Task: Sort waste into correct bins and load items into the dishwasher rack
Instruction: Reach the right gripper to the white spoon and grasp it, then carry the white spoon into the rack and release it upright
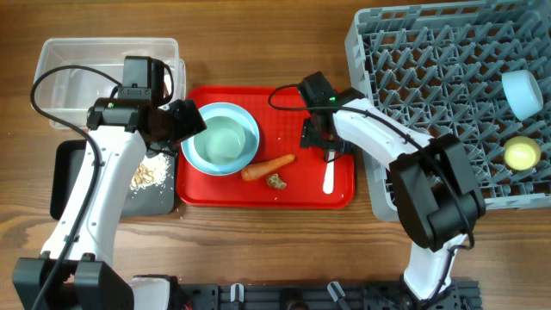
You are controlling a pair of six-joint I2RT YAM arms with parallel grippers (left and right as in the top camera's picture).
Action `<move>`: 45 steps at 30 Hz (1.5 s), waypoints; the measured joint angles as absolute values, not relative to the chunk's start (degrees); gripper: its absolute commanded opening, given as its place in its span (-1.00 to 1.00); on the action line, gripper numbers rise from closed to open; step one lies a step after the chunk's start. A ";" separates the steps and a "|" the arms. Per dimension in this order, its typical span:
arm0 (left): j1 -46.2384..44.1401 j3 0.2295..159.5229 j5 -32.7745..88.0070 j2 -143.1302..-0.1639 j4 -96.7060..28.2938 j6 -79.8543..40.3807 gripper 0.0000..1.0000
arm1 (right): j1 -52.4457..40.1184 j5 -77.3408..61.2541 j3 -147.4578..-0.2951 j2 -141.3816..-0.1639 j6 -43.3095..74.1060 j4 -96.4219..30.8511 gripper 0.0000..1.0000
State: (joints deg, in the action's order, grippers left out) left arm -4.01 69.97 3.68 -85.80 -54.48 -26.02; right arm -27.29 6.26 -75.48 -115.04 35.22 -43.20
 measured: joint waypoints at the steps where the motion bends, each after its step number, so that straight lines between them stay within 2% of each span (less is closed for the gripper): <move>1: -4.01 69.97 3.68 -85.80 -54.48 -26.02 0.72 | -27.29 6.26 -75.50 -115.09 34.54 -42.63 0.52; 4: -4.01 69.97 3.68 -85.80 -54.48 -26.02 0.72 | -27.29 6.26 -75.53 -115.18 32.64 -41.87 0.45; 21: -4.01 69.97 3.68 -85.80 -54.46 -26.02 0.72 | -27.29 6.70 -76.03 -115.20 22.13 -44.69 0.42; 25: -4.01 69.97 3.68 -85.80 -54.48 -26.02 0.72 | -27.29 6.68 -76.03 -115.20 21.15 -44.73 0.25; 32: -4.01 69.97 3.68 -85.80 -54.48 -26.02 0.72 | -27.33 6.66 -76.03 -115.20 20.25 -43.77 0.22; 36: -4.01 69.97 3.68 -85.80 -54.48 -26.02 0.72 | -27.35 6.63 -76.03 -115.24 20.14 -43.62 0.02; 45: -4.01 69.97 3.68 -85.80 -54.48 -26.02 0.72 | -27.33 5.78 -76.03 -115.31 20.01 -43.57 -0.17</move>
